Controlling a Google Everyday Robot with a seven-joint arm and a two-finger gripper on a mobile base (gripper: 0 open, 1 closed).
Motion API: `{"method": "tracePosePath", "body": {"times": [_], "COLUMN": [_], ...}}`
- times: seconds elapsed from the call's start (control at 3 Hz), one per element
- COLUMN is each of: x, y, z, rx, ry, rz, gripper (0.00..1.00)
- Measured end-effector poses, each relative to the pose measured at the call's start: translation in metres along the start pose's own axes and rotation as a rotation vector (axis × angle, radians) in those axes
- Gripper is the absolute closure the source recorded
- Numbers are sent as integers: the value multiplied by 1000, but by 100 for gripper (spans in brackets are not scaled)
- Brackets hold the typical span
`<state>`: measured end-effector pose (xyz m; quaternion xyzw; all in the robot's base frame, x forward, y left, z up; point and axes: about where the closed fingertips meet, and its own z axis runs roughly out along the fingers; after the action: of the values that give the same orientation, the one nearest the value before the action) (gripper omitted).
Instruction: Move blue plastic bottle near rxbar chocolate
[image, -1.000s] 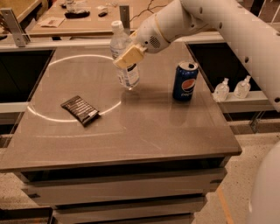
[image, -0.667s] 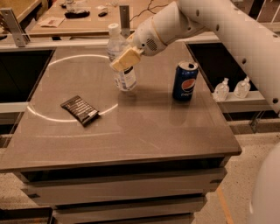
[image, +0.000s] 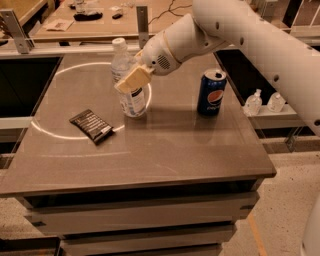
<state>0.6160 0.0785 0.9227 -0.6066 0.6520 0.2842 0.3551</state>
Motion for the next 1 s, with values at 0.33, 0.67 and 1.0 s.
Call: {"method": "tracePosePath", "body": {"times": [0.33,0.67,1.0], "x": [-10,-21,-32], "y": [29,49,59], "z": [7,16,25], "rx": [-62,-111,-145], "ry": [-20,-56,-88], "rz": [-1,-2,-26], "gripper": [100,100,100]}}
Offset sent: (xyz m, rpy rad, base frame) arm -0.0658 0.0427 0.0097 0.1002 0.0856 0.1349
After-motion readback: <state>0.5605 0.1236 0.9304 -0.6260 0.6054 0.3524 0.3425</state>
